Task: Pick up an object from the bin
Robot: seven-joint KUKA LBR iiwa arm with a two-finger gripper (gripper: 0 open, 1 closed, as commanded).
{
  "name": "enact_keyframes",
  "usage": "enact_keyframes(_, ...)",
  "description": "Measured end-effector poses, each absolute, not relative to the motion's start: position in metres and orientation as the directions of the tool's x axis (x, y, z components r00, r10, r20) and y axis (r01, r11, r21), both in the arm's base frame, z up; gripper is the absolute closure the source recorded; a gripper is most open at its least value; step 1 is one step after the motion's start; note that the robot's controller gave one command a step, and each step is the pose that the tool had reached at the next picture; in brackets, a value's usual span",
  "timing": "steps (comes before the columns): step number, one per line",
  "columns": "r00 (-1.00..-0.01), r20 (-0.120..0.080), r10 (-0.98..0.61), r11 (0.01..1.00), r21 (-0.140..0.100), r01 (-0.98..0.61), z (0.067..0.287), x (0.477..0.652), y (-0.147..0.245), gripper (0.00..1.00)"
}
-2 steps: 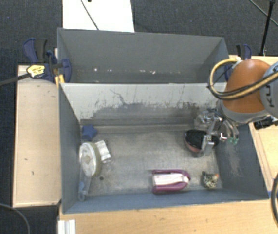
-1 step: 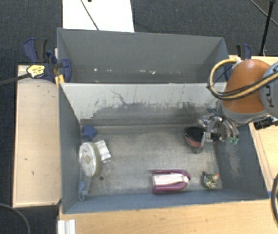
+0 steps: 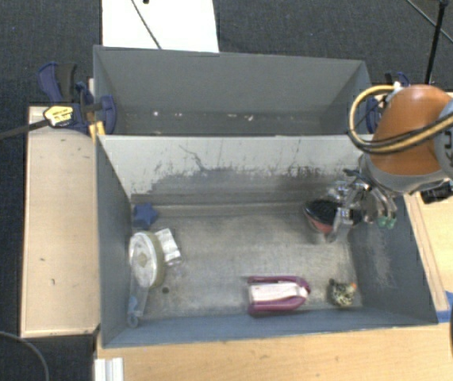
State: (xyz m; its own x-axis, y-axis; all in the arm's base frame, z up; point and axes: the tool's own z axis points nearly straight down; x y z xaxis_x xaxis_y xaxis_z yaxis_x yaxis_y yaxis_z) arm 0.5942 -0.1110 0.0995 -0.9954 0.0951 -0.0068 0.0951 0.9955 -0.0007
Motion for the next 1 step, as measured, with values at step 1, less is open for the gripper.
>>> enact_keyframes(1, -0.996, -0.008, 0.094, 0.996, -0.001, 0.094, 0.1508, 0.5956, -0.1113, 1.00)
